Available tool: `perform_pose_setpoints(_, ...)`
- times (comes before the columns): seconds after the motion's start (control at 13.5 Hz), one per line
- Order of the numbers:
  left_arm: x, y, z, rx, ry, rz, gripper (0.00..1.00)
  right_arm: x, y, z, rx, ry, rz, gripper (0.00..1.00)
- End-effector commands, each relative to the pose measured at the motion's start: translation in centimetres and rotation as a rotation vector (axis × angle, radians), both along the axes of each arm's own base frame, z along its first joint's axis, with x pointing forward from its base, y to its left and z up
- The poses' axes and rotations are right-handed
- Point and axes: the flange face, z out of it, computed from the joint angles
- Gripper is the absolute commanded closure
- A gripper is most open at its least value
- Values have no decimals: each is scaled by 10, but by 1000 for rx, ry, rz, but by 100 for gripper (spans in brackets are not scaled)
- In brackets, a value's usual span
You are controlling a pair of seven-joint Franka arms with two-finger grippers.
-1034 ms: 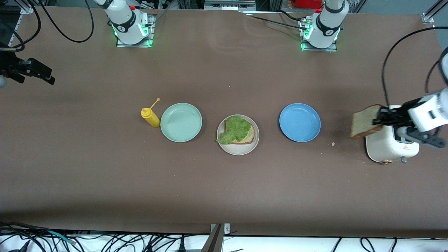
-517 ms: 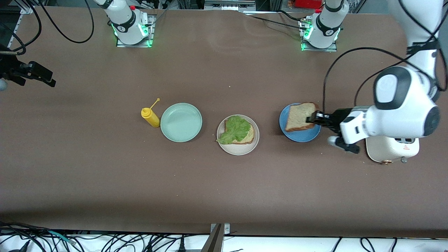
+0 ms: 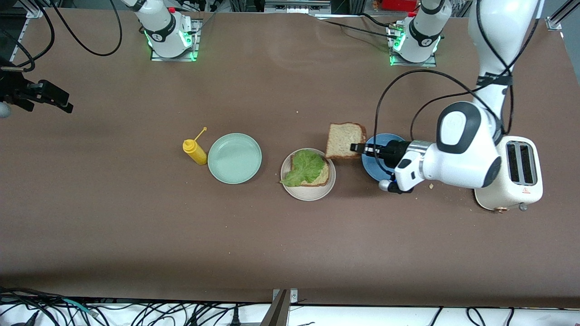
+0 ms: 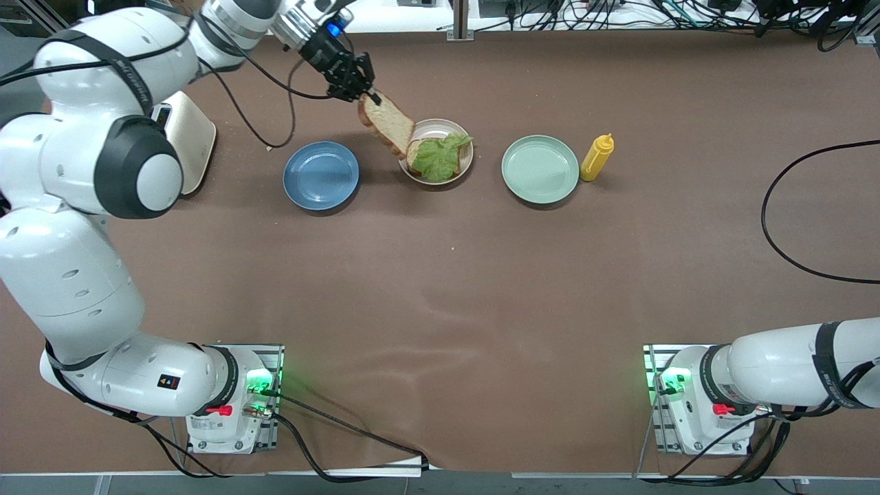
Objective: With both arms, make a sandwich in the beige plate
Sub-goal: 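Lift the toast out and carry it over the beige plate, then lay the toast on the lettuce and open the left gripper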
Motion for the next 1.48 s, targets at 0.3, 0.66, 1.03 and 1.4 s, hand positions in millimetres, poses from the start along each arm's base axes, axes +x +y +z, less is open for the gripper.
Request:
perform_pose_setpoints(0.3, 28, -56, -39, -27, -72, 73, 100, -1, 1, 1, 0, -7, -8, 0)
perform_pose_setpoints(0.66, 24, -89, -69, -77, -62, 141, 100, -1, 0, 1, 2, -7, -10, 0)
perform_pose_setpoints(1.03, 16, -96, -97, -75, -54, 108, 100, -1, 0, 1, 2, -7, -10, 0)
perform_pose_setpoints(1.4, 14, -95, -111, -60, -40, 102, 100, -1, 0, 1, 2, -7, -10, 0)
